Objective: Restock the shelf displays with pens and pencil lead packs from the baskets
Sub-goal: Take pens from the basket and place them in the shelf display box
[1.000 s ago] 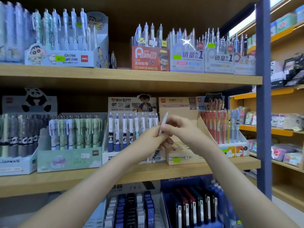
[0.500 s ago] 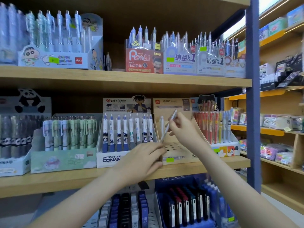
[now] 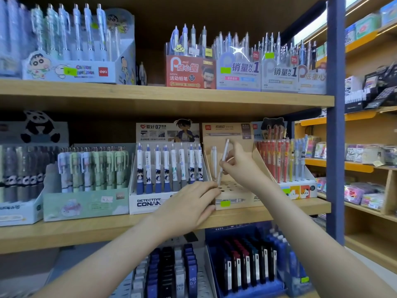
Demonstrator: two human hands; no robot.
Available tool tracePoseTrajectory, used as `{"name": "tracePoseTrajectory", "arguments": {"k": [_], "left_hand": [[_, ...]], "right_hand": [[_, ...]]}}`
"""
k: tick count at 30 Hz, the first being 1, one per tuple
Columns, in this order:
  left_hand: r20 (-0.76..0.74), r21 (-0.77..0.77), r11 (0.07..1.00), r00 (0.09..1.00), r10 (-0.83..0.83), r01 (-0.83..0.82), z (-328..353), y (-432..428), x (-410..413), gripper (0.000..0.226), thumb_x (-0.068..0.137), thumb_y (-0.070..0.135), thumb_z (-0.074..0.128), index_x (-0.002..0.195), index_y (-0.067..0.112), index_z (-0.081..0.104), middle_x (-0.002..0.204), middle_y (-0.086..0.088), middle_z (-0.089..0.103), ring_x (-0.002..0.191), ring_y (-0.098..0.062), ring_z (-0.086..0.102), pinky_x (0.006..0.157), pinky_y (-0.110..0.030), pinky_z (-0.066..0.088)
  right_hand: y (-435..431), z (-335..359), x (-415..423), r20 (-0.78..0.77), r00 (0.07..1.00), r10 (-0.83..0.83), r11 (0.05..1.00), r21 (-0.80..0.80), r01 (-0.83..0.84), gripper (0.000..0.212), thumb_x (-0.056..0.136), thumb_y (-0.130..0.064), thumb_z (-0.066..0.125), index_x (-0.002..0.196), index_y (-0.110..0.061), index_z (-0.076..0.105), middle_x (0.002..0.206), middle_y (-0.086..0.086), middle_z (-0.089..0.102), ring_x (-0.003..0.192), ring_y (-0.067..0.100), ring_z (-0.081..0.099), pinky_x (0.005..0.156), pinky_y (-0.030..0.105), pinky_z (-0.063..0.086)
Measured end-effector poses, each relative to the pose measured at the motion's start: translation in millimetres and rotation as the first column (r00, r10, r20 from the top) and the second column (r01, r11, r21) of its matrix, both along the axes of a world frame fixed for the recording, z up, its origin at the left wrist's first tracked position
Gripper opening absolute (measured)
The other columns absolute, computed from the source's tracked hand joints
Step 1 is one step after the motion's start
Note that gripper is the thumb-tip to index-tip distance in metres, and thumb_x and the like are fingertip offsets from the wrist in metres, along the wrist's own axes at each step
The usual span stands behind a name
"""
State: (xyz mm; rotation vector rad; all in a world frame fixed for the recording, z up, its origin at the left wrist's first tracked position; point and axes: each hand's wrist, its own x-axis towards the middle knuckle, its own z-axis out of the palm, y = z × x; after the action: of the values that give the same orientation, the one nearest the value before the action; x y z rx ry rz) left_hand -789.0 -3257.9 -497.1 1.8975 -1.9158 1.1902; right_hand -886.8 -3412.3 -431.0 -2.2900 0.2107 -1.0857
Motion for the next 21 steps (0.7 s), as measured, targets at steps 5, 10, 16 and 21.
{"name": "tracePoseTrajectory", "arguments": {"k": [5, 10, 16, 21], "left_hand": [[0.019, -0.021, 1.0, 1.0, 0.0, 0.0, -1.2, 0.1, -0.7, 0.038, 0.093, 0.034, 0.038, 0.123, 0.015, 0.053, 0.126, 0.0, 0.055, 0.11, -0.013, 0.05, 0.091, -0.028, 0.048], [0.021, 0.001, 1.0, 1.0, 0.0, 0.0, -0.2, 0.0, -1.2, 0.039, 0.095, 0.034, 0.036, 0.124, 0.014, 0.053, 0.127, 0.0, 0.054, 0.11, -0.015, 0.051, 0.092, -0.03, 0.046], [0.013, 0.032, 0.999, 1.0, 0.008, -0.008, 3.4, 1.1, -3.5, 0.045, 0.095, 0.034, 0.032, 0.126, 0.01, 0.054, 0.129, -0.006, 0.055, 0.112, -0.02, 0.054, 0.095, -0.034, 0.046], [-0.01, -0.054, 0.999, 1.0, -0.005, 0.004, 2.3, 16.3, -14.0, 0.038, 0.09, 0.023, 0.041, 0.118, 0.008, 0.06, 0.12, -0.006, 0.062, 0.106, -0.021, 0.058, 0.088, -0.035, 0.051]], "right_hand": [[3.0, -4.5, 0.7, 0.014, 0.997, 0.07, 0.988, -0.135, -0.068, 0.073, 0.092, -0.006, 0.056, 0.144, -0.039, 0.016, 0.09, 0.008, 0.055, 0.082, 0.023, 0.062, 0.074, 0.031, 0.053], [7.7, -8.9, 3.6, -0.03, 0.997, 0.07, 0.982, -0.174, -0.074, 0.081, 0.09, -0.006, 0.059, 0.147, -0.037, 0.01, 0.084, 0.003, 0.053, 0.075, 0.013, 0.057, 0.072, 0.023, 0.048], [8.3, -11.0, 8.7, -0.097, 0.995, 0.012, 0.988, -0.152, -0.027, 0.075, 0.091, -0.008, 0.057, 0.148, -0.032, 0.014, 0.079, 0.001, 0.054, 0.067, 0.007, 0.053, 0.059, 0.015, 0.042], [26.9, -22.2, -3.2, 0.047, 0.991, -0.124, 0.976, -0.173, 0.13, 0.083, 0.088, -0.016, 0.063, 0.15, -0.03, 0.01, 0.126, 0.006, 0.05, 0.115, 0.018, 0.048, 0.094, 0.028, 0.039]]}}
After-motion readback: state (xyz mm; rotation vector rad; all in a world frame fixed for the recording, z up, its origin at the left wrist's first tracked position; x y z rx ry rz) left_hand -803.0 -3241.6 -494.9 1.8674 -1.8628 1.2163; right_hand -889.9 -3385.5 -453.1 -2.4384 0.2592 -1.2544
